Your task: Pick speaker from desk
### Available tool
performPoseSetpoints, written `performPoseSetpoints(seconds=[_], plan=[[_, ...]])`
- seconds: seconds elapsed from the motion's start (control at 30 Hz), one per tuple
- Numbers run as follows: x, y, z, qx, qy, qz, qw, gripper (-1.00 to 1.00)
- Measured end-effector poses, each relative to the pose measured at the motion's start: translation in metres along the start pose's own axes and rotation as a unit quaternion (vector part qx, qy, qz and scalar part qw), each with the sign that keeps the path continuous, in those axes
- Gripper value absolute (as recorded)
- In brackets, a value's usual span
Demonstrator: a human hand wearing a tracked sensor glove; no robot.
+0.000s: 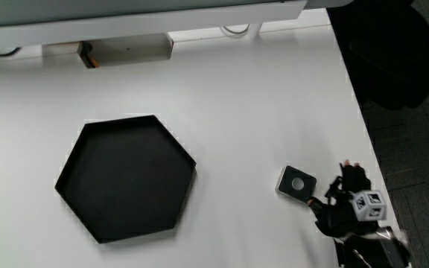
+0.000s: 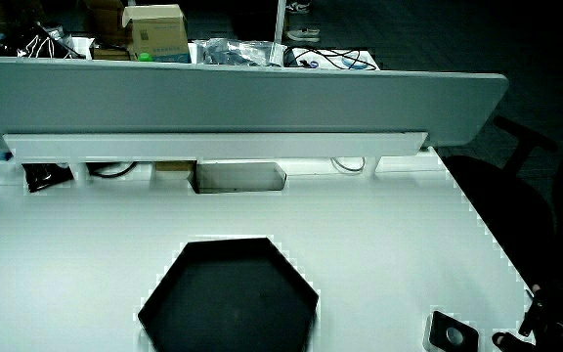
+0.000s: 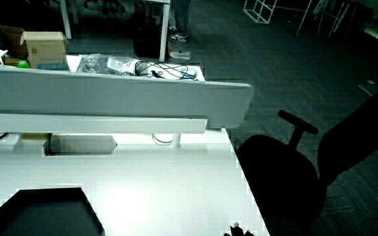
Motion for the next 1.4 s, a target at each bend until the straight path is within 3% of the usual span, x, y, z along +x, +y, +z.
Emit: performPoseSetpoints(seconds=[0.03,0.13,0.2,0.27,0.37,0.4,0.43,0.5,0.53,0.57,0.6,0.63,0.67,0.7,0.73,0.8,0.97,1.03,1.07,1.2,1.27,1.4], plan=[[-0.001,-0.002,0.004,-0.006,0.002,0.008,1.0000,0.00],[0.001,0.004,0.003,-0.022,-0.014,-0.004,0.9997,0.00],[0.004,0.008,0.000,-0.047,-0.028,-0.026,0.9982,0.00],[0.010,0.016,-0.005,-0.050,-0.017,-0.017,0.9985,0.00],[0.018,0.008,0.008,-0.035,-0.039,-0.061,0.9967,0.00],[0.020,0.010,0.007,-0.048,-0.035,-0.056,0.9966,0.00],[0.020,0.004,0.013,-0.027,-0.042,-0.065,0.9966,0.00],[0.018,0.001,0.012,-0.006,-0.044,-0.060,0.9972,0.18],[0.018,0.007,0.004,-0.015,-0.045,-0.062,0.9969,0.27],[0.016,0.006,0.002,-0.013,-0.064,-0.085,0.9942,0.36],[0.015,0.001,0.004,0.010,-0.073,-0.089,0.9932,0.45],[0.016,0.001,0.002,0.012,-0.085,-0.101,0.9912,0.55],[0.016,-0.002,0.002,0.026,-0.085,-0.102,0.9908,0.64],[0.018,0.000,-0.001,0.017,-0.077,-0.096,0.9923,0.73],[0.017,-0.004,0.000,0.036,-0.076,-0.094,0.9919,0.82],[0.018,-0.005,-0.005,0.032,-0.066,-0.095,0.9928,1.00],[0.017,-0.021,-0.008,0.074,-0.055,-0.088,0.9918,1.00],[0.020,-0.025,-0.009,0.077,-0.033,-0.078,0.9934,1.00],[0.019,-0.033,-0.005,0.096,-0.026,-0.070,0.9925,1.00],[0.009,-0.044,0.000,0.133,0.000,-0.046,0.9900,1.00],[-0.003,-0.061,0.016,0.168,-0.001,-0.040,0.9849,1.00],[-0.026,-0.070,0.039,0.210,-0.020,-0.038,0.9768,1.00]])
